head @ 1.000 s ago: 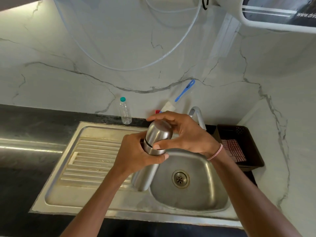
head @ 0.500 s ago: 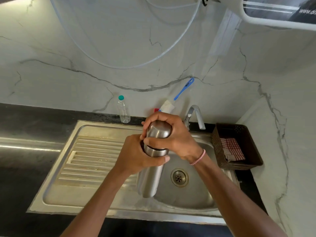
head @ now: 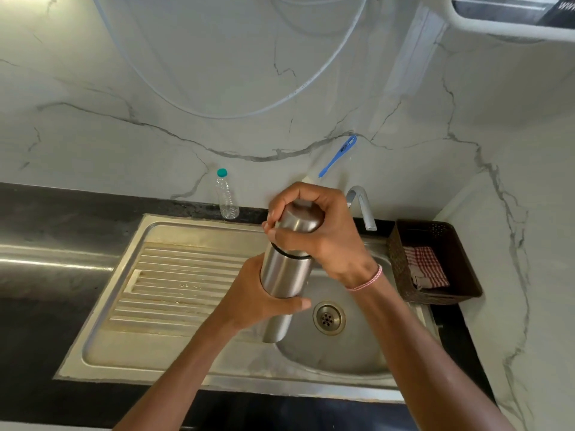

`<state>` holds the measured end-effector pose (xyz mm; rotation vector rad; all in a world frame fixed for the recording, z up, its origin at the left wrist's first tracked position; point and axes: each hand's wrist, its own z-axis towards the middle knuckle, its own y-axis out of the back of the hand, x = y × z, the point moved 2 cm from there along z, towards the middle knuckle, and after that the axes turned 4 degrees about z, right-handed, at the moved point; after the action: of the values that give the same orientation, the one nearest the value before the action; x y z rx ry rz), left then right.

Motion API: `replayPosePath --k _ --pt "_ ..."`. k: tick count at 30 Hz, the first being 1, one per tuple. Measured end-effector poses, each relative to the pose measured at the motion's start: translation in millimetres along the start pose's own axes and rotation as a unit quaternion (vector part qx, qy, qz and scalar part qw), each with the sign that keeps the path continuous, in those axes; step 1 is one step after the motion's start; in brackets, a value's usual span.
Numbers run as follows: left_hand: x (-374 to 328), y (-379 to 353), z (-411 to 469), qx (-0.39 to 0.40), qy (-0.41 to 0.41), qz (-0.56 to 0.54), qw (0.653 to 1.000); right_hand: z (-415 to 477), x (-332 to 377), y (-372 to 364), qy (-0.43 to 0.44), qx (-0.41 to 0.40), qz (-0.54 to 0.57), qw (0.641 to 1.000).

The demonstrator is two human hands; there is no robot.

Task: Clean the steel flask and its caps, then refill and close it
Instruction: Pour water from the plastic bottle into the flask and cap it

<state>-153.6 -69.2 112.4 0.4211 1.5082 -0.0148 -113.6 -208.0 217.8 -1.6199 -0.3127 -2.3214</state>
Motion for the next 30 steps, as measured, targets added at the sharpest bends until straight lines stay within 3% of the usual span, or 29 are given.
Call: replayPosePath --k 3,9,11,16,18,26,30 --pt "14.3 -2.7 1.2 -0.083 0.012 0.031 0.996 0.6 -14.7 -3.3 0.013 -0.019 -0.025 0.999" --pt "35.5 -10.5 -6.6 -0.173 0.029 0.099 0.979 -20.9 -61.9 -28.2 -0.006 -0.218 -0.089 0.972" --pt "47.7 -5.1 -8.4 -0.173 0.042 0.101 0.979 -20.5 -70.9 -33.6 -0.005 -0.204 -0.091 0.975" --pt "70.5 22.0 -5.7 -0.124 0.065 0.065 0.988 -10.6 -80.5 -34.7 -0.047 -0.041 0.084 0.995" --pt "78.4 28.7 -2.5 -0.093 0.071 0.052 0.992 -4.0 -86.8 -38.9 -0.058 0.003 0.091 0.994" --pt "114.2 34.7 -1.8 -0.136 0.074 0.031 0.987 0.9 -122.2 -69.1 -0.065 -0.106 -0.025 0.992" --pt "131.4 53.0 6.2 -0.155 0.053 0.054 0.985 3.5 -139.7 -76.3 -0.091 -0.081 -0.108 0.987"
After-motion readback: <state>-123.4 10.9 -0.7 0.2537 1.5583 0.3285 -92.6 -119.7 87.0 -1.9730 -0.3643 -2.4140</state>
